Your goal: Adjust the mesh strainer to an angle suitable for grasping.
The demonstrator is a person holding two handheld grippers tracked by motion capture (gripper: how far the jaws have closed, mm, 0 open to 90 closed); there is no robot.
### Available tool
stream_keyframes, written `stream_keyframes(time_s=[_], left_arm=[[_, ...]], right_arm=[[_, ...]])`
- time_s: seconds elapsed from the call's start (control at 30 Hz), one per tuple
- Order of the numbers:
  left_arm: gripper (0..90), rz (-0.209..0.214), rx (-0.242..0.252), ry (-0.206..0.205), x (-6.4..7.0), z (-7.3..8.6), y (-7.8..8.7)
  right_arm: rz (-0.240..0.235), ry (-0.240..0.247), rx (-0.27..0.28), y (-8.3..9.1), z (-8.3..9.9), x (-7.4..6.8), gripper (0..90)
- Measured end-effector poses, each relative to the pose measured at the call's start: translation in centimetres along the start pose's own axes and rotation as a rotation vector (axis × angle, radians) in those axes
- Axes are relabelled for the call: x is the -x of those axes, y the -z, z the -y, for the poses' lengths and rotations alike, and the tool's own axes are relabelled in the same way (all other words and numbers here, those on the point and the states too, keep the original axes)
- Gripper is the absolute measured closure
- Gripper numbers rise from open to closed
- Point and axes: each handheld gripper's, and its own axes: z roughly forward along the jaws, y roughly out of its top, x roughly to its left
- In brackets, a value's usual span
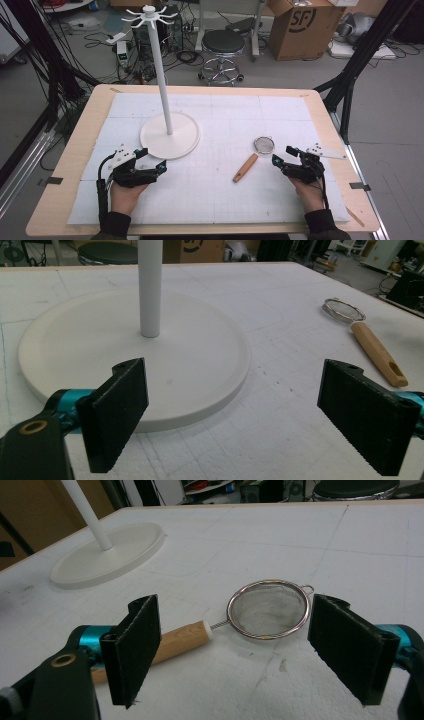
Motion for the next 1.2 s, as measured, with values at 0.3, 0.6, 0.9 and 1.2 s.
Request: stream_keyframes(time_s=[0.3, 0.6, 0.9, 1.2], left_arm=[[13.3, -0.004, 0.006, -0.004, 0.1, 0.0, 0.1], [13.3, 0.002, 0.012, -0.006, 0.1, 0.0, 0.1], [13.3, 0.003, 0.014, -0.002, 0.1, 0.0, 0.1], [13.3, 0.022, 0.052, -0.019, 0.4, -0.2, 0.3]], right_arm=[[-0.030, 0.003, -0.001, -0.1, -0.1, -0.6, 22.0], [-0.204, 0.014, -0.113, -0.9, -0.1, -1.5, 87.4], [-0.324, 0.002, -0.261, -2.5, 0.1, -2.3, 89.9], [-0.398, 0.027, -0.441, -4.6, 1.1, -3.7, 90.0]])
